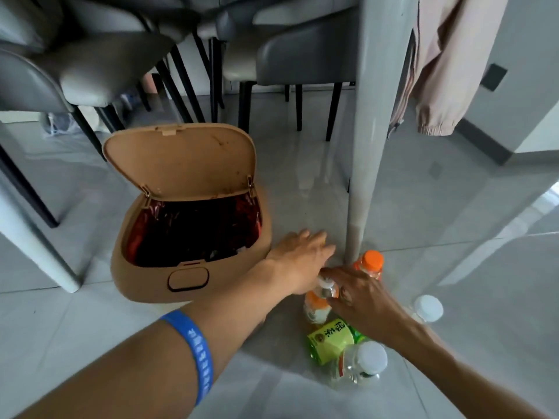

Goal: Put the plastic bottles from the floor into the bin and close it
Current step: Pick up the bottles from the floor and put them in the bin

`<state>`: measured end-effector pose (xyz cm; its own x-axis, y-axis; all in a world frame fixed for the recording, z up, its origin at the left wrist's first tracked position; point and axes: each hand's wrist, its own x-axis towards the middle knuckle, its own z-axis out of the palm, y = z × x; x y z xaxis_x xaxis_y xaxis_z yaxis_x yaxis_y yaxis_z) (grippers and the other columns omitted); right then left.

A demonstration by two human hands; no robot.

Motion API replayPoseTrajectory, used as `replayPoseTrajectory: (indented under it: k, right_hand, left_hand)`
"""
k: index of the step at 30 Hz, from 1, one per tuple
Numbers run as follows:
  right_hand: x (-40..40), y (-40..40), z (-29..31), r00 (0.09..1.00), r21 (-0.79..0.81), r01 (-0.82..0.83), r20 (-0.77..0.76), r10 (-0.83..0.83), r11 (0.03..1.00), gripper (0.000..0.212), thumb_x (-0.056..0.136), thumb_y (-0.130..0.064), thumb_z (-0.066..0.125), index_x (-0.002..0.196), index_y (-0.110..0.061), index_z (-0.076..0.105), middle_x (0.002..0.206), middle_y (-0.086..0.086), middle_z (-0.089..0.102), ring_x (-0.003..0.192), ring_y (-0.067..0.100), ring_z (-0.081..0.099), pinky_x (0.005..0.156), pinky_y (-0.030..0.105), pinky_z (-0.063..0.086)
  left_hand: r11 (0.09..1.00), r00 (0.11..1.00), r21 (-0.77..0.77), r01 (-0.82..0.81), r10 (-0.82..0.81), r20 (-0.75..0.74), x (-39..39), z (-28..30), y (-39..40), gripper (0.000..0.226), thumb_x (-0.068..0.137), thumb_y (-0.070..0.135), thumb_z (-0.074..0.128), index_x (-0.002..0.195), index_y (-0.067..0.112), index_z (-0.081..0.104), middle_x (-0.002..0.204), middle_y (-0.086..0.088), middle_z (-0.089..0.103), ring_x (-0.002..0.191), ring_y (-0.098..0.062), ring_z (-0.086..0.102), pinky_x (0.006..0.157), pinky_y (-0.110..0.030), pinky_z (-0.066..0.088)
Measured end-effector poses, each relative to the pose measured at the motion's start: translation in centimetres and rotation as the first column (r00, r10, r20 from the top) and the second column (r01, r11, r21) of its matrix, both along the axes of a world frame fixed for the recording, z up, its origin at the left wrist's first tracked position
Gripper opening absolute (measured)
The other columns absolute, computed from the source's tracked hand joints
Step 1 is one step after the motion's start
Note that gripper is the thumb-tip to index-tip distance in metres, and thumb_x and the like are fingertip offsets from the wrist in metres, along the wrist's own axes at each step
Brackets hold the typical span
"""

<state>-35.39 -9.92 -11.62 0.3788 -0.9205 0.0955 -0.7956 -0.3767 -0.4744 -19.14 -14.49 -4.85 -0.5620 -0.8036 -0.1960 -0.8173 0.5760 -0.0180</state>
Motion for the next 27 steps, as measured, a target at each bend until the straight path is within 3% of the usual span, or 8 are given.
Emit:
replayPoseTrajectory:
  k: [2, 6, 9, 12, 15, 18, 21, 27]
  right_hand:
    - [-0.2, -0.3, -0.4, 1.0, -0.01, 0.025, -0.002, -0.025, 1.0, 0.036, 0.083, -0.023, 0.069, 0.118, -0.026, 0.061, 0.113, -0.001, 0.069, 0.09, 0.022, 0.067, 0.076, 0.04, 0.057]
    - [-0.3, -0.7, -1.0, 0.998, 0.024, 0.026, -0.061, -0.024, 0.999, 0.021, 0.084, -0.032, 0.067, 0.103, -0.027, 0.06, 0.101, -0.004, 0.066, 0.088, 0.023, 0.065, 0.071, 0.04, 0.055]
    - [-0.5, -1.3, 0.3, 0.993, -0.032, 0.102, 0.059, -0.1, 0.994, 0.026, 0.079, -0.019, 0.075, 0.101, -0.024, 0.062, 0.09, -0.011, 0.061, 0.081, 0.014, 0.061, 0.066, 0.021, 0.048]
    - [-0.5, -2.8, 4.1, 0.958, -0.115, 0.232, 0.201, -0.206, 0.966, 0.03, 0.079, -0.017, 0.079, 0.102, -0.024, 0.061, 0.084, -0.01, 0.061, 0.07, 0.006, 0.058, 0.062, 0.008, 0.041]
    - [0.1, -4.2, 9.4, 0.877, -0.173, 0.351, 0.405, -0.258, 0.92, 0.03, 0.078, -0.019, 0.081, 0.101, -0.022, 0.062, 0.081, -0.012, 0.064, 0.066, -0.004, 0.06, 0.058, 0.007, 0.043]
    - [1.7, -4.9, 14.9, 0.828, -0.303, 0.403, 0.522, -0.203, 0.863, 0.027, 0.08, -0.033, 0.077, 0.1, -0.023, 0.063, 0.081, -0.022, 0.06, 0.067, -0.004, 0.059, 0.059, 0.016, 0.048]
    - [4.1, -5.1, 20.0, 0.812, -0.461, 0.387, 0.581, -0.058, 0.798, 0.032, 0.083, -0.039, 0.073, 0.105, -0.019, 0.06, 0.084, -0.024, 0.054, 0.068, -0.004, 0.056, 0.059, 0.013, 0.047]
    - [10.4, -5.8, 23.5, 0.783, -0.525, 0.301, 0.613, 0.108, 0.796, 0.029, 0.085, -0.036, 0.075, 0.098, -0.023, 0.052, 0.081, -0.018, 0.053, 0.067, 0.0, 0.052, 0.059, 0.015, 0.045]
  left_hand:
    - [1.0, 0.998, -0.023, -0.016, 0.015, -0.058, 0.0, -1.0, -0.2, 0.033, 0.092, 0.012, 0.06, 0.124, 0.014, 0.058, 0.143, -0.01, 0.041, 0.117, -0.033, 0.055, 0.091, -0.045, 0.051]
    - [0.999, 0.993, 0.0, -0.04, 0.04, -0.108, 0.8, -1.8, 0.5, 0.024, 0.087, 0.009, 0.069, 0.109, 0.012, 0.059, 0.111, -0.008, 0.053, 0.103, -0.031, 0.06, 0.08, -0.042, 0.053]
    - [1.0, 0.977, -0.021, -0.012, 0.007, -0.215, 0.8, -0.5, 1.2, 0.021, 0.087, 0.009, 0.061, 0.108, 0.011, 0.06, 0.108, -0.008, 0.053, 0.106, -0.031, 0.056, 0.082, -0.041, 0.049]
    - [0.981, 0.927, -0.189, 0.047, -0.113, -0.357, 0.5, 4.0, 1.6, 0.026, 0.089, 0.014, 0.059, 0.114, 0.011, 0.057, 0.108, -0.008, 0.055, 0.105, -0.027, 0.054, 0.083, -0.039, 0.048]
    - [0.945, 0.845, -0.325, -0.04, -0.142, -0.516, 1.9, 10.5, 0.9, 0.034, 0.085, 0.018, 0.065, 0.117, 0.015, 0.056, 0.109, -0.003, 0.064, 0.101, -0.023, 0.057, 0.083, -0.04, 0.051]
    - [0.908, 0.753, -0.361, -0.212, -0.083, -0.653, 5.7, 17.4, 0.1, 0.028, 0.077, 0.027, 0.074, 0.101, 0.017, 0.063, 0.093, 0.004, 0.067, 0.085, -0.015, 0.061, 0.077, -0.038, 0.052]
    - [0.856, 0.702, -0.378, -0.352, -0.026, -0.712, 10.8, 22.9, 0.7, 0.029, 0.073, 0.037, 0.075, 0.096, 0.021, 0.068, 0.087, 0.006, 0.067, 0.079, -0.009, 0.061, 0.073, -0.033, 0.054]
    - [0.892, 0.715, -0.245, -0.379, 0.115, -0.69, 19.1, 26.4, 2.5, 0.02, 0.072, 0.028, 0.082, 0.09, 0.027, 0.072, 0.082, 0.006, 0.07, 0.068, -0.005, 0.063, 0.069, -0.033, 0.056]
